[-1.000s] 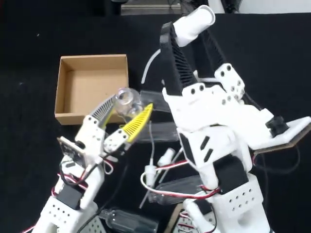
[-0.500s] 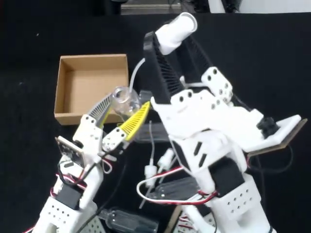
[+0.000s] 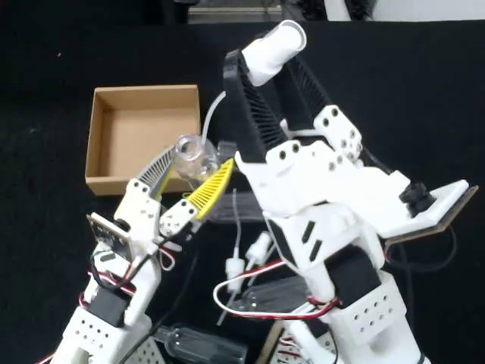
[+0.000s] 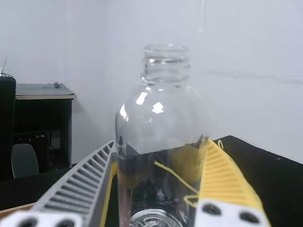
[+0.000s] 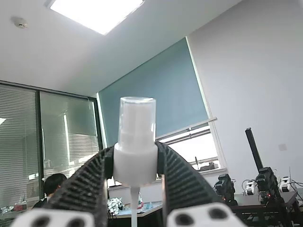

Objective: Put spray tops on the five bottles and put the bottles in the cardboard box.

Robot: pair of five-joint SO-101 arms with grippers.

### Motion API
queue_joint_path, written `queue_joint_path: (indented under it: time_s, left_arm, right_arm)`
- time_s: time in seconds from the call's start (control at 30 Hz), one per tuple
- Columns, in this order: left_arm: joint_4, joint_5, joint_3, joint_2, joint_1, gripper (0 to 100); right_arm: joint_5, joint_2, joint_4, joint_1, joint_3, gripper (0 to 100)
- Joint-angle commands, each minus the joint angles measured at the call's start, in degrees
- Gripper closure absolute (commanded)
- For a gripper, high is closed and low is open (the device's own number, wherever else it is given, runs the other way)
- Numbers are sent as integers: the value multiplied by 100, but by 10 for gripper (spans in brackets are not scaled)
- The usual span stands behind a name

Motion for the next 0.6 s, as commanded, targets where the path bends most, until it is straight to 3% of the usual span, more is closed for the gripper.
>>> queue_joint_path:
  time_s: [0.0,0.2,0.4,0.57]
  left_arm:
    - [-105,53,127,-62,-40,758]
    - [-105,35,127,-62,-48,758]
    - [-105,44,127,-62,-22,758]
    - [-105,44,127,-62,-48,758]
  right_arm:
    - [-9,-84,-141,-88,-189,988]
    - [149,189,-97,-352,-664,988]
    - [1565,1042,-105,-888,-1007,988]
    - [2145,998,-97,-1433,-1007,988]
